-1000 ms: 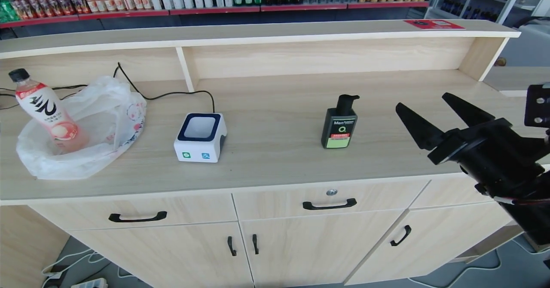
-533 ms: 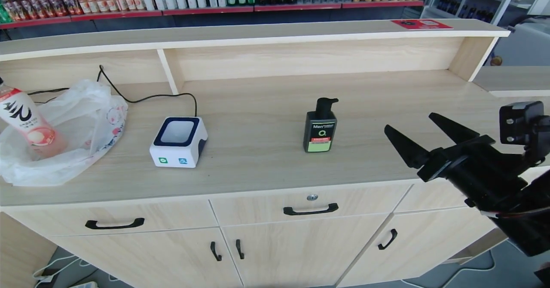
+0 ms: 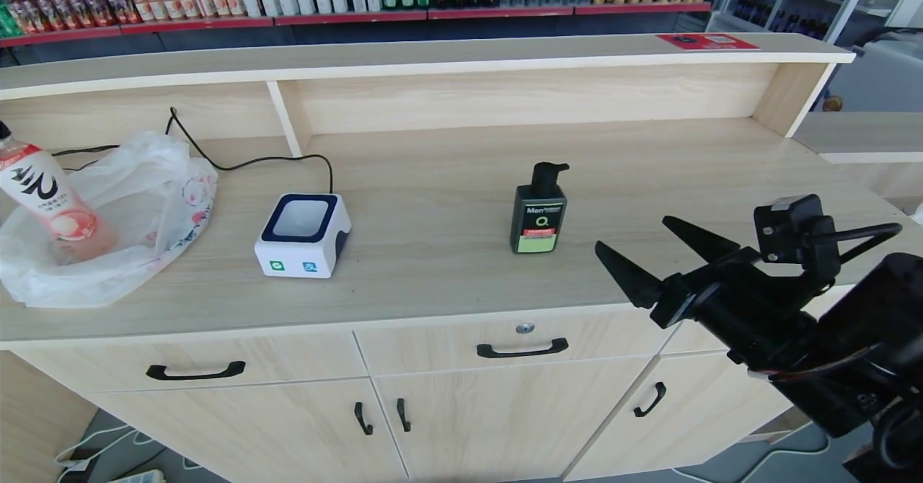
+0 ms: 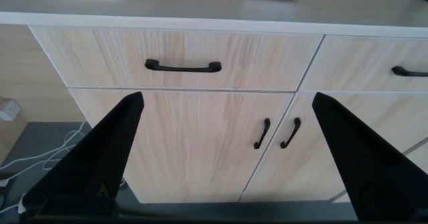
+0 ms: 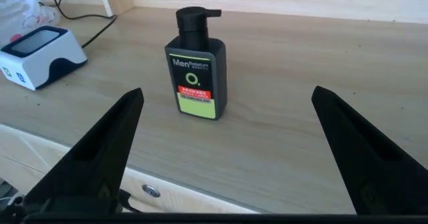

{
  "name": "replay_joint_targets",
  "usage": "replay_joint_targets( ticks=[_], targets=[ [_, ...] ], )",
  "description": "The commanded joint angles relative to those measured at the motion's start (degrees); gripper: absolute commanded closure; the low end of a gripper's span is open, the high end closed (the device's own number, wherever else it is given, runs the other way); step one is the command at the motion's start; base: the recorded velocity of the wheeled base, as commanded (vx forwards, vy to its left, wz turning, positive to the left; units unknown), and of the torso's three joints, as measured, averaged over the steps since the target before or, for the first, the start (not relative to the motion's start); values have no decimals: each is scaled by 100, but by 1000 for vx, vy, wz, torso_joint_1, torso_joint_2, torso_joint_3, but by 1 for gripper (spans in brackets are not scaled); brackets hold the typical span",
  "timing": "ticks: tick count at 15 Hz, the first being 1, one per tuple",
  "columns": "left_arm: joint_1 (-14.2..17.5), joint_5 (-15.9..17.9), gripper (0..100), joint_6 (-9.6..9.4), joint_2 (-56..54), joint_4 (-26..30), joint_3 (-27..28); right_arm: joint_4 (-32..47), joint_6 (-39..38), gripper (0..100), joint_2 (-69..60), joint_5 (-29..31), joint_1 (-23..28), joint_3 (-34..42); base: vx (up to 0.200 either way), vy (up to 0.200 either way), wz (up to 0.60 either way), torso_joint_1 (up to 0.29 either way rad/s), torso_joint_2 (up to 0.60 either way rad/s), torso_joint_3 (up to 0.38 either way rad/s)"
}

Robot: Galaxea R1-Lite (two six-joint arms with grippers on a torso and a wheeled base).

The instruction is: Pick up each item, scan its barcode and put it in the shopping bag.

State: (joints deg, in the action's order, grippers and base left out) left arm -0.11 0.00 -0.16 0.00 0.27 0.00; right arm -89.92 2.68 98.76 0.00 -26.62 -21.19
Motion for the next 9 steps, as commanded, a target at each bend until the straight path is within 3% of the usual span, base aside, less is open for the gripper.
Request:
replay_joint_targets(
  ticks=[1,2,5,9],
  targets=[
    [2,0,0,-2,0,0,0,-8,4,0,531,0,-132,-228,0,0,0,0,0,0],
    [2,0,0,-2,0,0,0,-8,-5,0,689,0,-53,-395,0,0,0,0,0,0],
    [11,0,0,25,0,0,0,-8,4,0,944,0,-124,-527,200,0,0,-1,-2,1],
    [2,0,0,7,0,0,0,-8,-5,0,1058,0,-106,-834,0,0,0,10,15,-3]
  ],
)
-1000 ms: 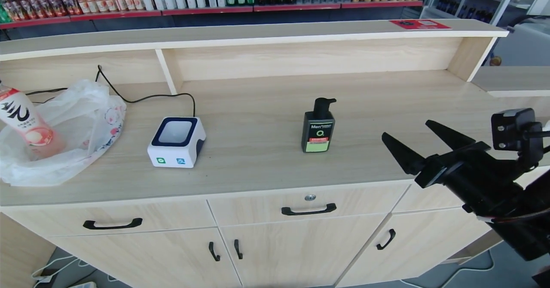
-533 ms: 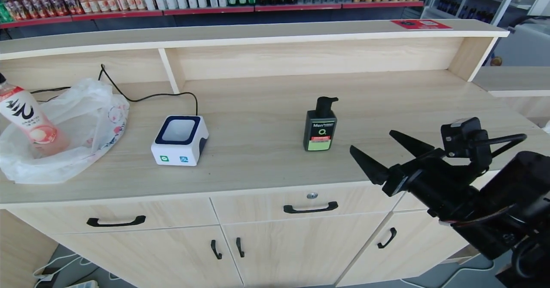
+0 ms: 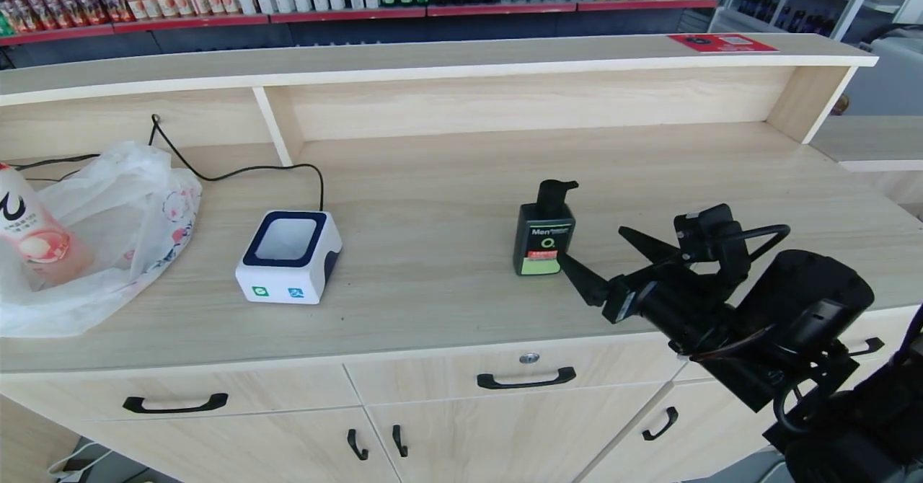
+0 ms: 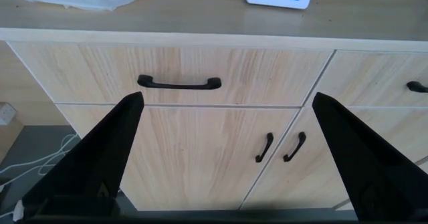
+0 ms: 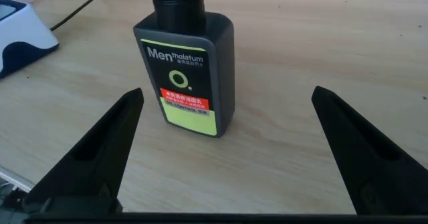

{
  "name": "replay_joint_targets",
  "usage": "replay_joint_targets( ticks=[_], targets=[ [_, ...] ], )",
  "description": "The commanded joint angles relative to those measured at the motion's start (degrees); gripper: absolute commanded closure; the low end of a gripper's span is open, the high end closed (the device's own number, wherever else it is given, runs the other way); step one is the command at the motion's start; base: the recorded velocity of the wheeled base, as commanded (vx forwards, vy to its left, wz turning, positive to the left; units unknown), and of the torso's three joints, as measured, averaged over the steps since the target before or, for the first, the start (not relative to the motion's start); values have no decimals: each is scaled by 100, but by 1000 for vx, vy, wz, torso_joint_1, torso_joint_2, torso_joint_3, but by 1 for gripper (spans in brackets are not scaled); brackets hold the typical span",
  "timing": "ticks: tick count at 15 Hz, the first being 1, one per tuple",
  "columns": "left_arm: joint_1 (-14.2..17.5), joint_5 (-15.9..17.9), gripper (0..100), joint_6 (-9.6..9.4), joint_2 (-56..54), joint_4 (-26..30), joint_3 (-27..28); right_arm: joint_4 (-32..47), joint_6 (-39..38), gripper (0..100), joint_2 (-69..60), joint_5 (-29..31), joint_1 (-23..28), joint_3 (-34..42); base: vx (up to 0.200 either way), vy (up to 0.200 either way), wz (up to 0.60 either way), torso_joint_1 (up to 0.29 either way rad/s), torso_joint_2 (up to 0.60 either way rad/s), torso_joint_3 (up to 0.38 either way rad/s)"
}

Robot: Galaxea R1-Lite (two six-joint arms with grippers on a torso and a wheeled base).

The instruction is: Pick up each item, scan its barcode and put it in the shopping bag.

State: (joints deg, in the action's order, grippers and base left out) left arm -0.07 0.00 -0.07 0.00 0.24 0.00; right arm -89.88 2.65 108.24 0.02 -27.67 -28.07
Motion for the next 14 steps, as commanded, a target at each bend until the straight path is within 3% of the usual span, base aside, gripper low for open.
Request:
replay_joint_targets(
  ticks=[1,14],
  targets=[
    [-1,0,0,-1,0,2,0,-12,-1,0,145,-2,-1,-181,0,0,0,0,0,0],
    [-1,9,0,-19,0,2,0,-12,-18,0,364,-2,289,-778,0,0,0,0,0,0]
  ],
)
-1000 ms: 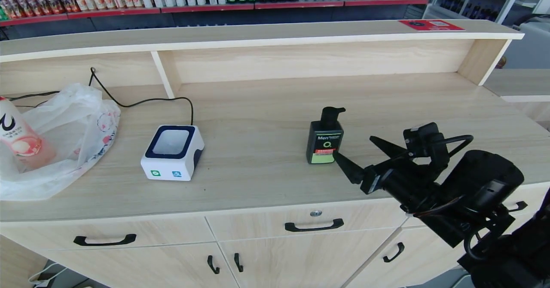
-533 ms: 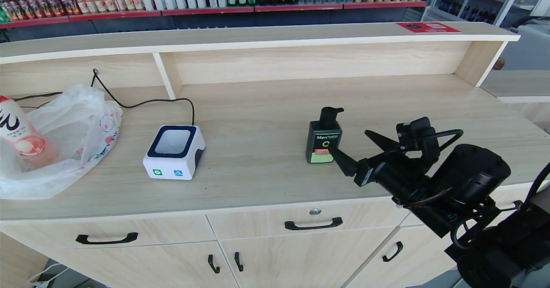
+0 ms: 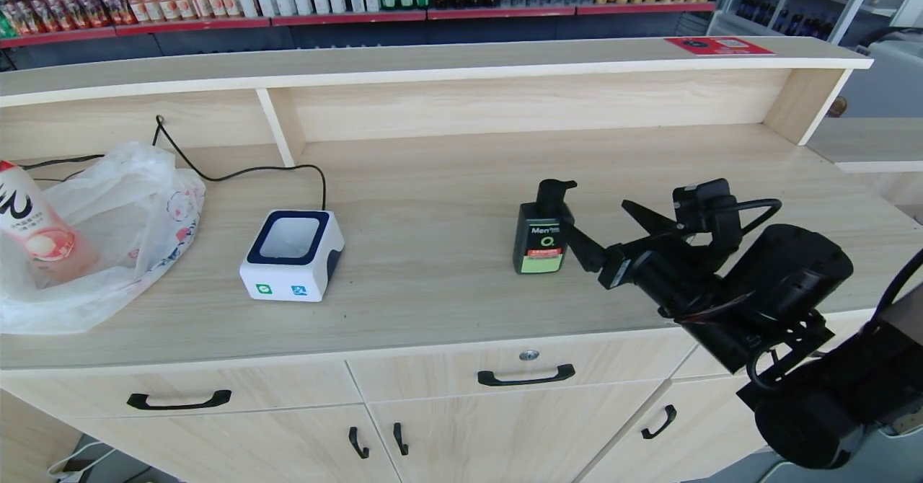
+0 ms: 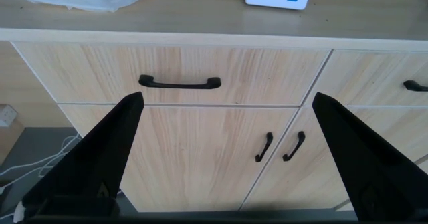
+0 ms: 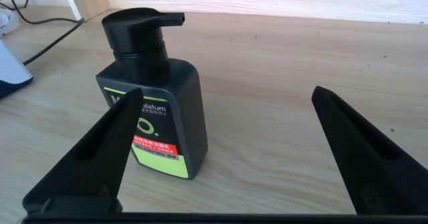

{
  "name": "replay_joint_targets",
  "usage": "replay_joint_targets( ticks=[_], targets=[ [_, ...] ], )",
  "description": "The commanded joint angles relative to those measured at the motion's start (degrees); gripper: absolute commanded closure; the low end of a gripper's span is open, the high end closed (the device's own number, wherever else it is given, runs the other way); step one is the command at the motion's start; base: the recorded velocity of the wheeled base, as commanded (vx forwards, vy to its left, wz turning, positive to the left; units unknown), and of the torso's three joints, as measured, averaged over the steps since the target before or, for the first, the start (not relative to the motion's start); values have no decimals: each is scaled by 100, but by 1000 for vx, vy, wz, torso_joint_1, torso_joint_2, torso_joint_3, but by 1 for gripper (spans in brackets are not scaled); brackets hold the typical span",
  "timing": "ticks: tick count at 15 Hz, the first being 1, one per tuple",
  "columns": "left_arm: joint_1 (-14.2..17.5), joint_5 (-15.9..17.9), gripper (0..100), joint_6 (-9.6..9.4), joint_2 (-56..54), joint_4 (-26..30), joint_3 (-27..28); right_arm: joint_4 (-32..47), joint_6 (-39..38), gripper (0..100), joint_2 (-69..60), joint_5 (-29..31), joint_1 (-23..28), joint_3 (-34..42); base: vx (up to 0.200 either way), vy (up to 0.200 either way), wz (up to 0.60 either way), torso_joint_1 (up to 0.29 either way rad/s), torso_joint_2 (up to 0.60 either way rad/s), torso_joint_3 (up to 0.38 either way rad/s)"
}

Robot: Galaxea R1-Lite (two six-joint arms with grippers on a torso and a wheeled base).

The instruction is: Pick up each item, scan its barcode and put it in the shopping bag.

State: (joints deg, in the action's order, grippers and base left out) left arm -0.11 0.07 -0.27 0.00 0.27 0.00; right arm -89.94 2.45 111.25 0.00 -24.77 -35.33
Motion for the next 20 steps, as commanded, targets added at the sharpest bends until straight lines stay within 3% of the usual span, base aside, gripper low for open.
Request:
replay_joint_targets(
  ticks=[1,20],
  targets=[
    [2,1,0,0,0,0,0,-6,1,0,72,0,-1,-62,0,0,0,0,0,0],
    [2,-7,0,0,0,8,0,-6,-34,0,397,9,289,-396,0,0,0,0,0,0]
  ],
)
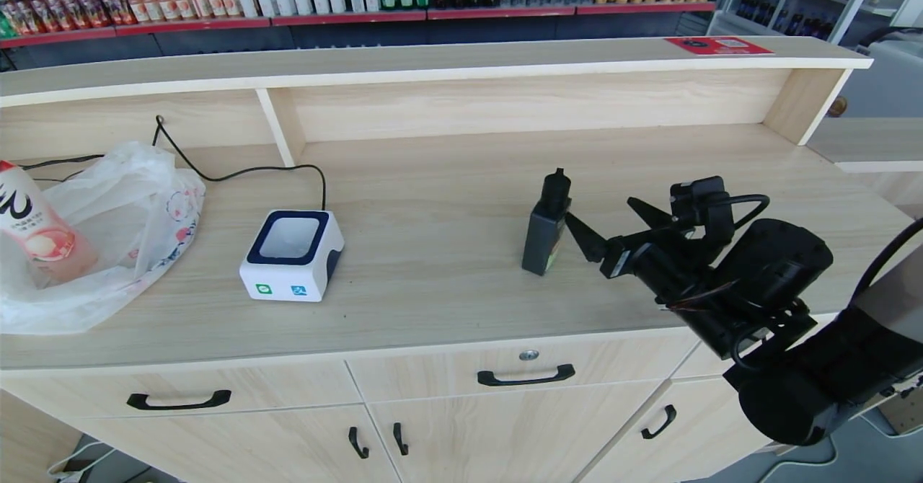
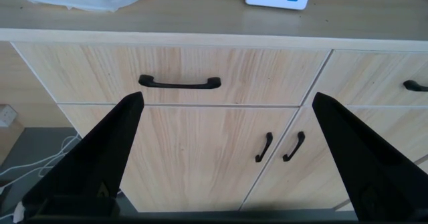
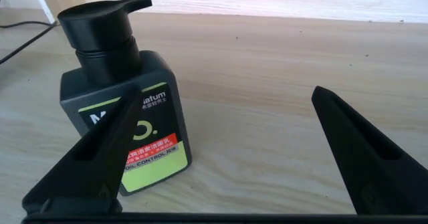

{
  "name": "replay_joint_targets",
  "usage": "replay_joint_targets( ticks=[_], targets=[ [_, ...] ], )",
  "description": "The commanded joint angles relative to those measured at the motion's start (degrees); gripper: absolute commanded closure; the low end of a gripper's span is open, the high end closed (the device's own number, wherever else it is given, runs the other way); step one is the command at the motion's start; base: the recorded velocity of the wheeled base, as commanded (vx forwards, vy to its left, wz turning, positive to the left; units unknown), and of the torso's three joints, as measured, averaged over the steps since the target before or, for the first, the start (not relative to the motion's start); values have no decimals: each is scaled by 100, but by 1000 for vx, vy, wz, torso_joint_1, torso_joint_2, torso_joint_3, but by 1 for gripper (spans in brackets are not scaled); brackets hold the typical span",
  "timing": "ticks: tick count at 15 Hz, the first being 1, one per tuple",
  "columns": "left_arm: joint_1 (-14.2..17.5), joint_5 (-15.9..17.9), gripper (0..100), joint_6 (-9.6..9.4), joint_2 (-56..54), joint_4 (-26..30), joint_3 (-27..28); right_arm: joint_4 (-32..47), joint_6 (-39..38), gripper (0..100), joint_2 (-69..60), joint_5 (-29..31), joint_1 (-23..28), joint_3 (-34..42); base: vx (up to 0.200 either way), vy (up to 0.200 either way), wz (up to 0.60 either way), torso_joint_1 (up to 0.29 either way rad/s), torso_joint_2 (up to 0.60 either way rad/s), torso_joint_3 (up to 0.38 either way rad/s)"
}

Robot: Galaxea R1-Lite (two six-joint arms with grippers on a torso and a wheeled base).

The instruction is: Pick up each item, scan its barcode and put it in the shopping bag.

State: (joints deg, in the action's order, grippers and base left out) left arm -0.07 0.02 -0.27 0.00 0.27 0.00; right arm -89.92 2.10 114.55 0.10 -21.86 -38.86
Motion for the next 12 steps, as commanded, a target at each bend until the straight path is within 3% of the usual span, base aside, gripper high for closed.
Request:
replay_joint_targets(
  ticks=[1,12],
  targets=[
    [-1,-2,0,0,0,0,0,-8,1,0,76,-1,6,-60,0,0,0,0,0,0],
    [-1,6,0,9,0,0,0,-8,-139,0,357,-10,199,-447,0,0,0,0,0,0]
  ],
)
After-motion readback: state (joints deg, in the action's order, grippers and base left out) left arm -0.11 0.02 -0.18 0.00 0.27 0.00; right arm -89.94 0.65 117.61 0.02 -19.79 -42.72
